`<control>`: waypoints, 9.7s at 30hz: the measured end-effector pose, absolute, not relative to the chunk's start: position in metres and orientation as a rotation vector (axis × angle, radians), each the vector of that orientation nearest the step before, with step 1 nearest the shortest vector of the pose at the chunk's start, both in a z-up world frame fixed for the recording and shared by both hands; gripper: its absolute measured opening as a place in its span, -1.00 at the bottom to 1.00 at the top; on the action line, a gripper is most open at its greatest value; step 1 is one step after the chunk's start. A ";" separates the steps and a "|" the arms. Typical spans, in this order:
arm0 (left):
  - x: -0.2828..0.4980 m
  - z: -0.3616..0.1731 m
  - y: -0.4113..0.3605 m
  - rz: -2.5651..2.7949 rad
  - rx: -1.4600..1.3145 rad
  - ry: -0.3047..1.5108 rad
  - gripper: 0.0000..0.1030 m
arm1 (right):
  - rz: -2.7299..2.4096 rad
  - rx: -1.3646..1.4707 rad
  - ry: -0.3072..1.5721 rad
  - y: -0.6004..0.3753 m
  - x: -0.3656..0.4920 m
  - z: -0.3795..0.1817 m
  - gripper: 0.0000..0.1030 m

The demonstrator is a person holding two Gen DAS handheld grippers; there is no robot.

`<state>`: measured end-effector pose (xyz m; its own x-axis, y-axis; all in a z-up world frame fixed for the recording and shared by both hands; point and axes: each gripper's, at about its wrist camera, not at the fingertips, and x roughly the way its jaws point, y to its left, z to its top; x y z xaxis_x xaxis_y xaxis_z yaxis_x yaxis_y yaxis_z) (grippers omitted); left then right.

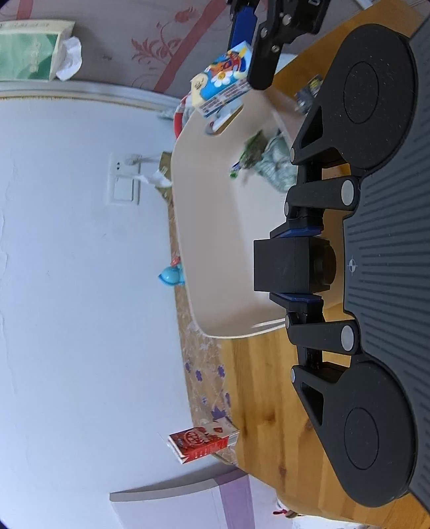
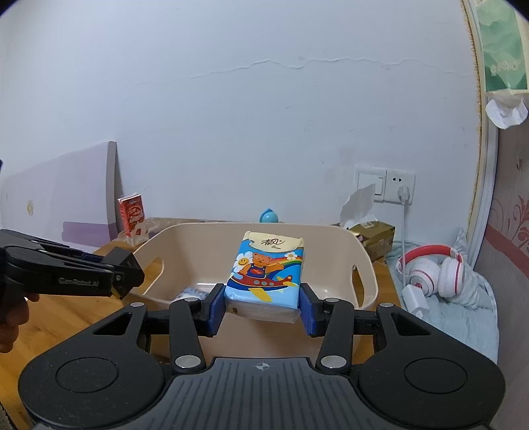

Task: Organize objects
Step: 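Lift both items into the bin and open both tools, then move both tools back toward the remaining colourful boxes and metal clip, then grasp the metal hair clip with the left tool while the right tool grasps the cartoon long box, then lift both items over the bin and open both tools to drop them, then move both tools back toward the white box and black star box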

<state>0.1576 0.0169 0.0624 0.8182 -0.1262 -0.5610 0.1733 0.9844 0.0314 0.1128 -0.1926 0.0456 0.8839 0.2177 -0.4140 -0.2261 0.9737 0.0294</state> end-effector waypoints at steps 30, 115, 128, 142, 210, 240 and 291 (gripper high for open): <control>0.218 0.036 0.000 -0.124 0.122 0.689 0.33 | 0.201 -0.091 0.587 -0.185 0.181 0.021 0.11; 0.166 -0.046 0.043 -0.122 0.033 0.863 0.79 | 0.480 -0.173 0.780 -0.200 0.135 -0.055 0.55; 0.153 -0.045 0.031 -0.194 0.102 0.821 -0.19 | 0.514 -0.217 0.762 -0.178 0.127 -0.066 -0.28; 0.131 -0.044 0.045 -0.177 0.061 0.820 -0.21 | 0.572 -0.324 0.732 -0.156 0.090 -0.054 -0.57; 0.234 0.021 -0.026 -0.091 0.109 0.712 -0.21 | 0.231 -0.068 0.529 -0.219 0.175 0.026 -0.58; 0.220 0.032 -0.034 -0.114 0.085 0.716 0.53 | 0.292 0.048 0.633 -0.230 0.195 0.020 0.14; 0.146 -0.013 -0.024 -0.116 0.040 0.794 0.80 | 0.066 -0.076 0.681 -0.251 0.163 -0.050 0.83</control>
<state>0.1464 -0.0241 -0.0133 0.6952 -0.0895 -0.7132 0.1192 0.9928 -0.0083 0.1632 -0.2507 -0.0502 0.7747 0.0364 -0.6313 -0.0862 0.9951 -0.0484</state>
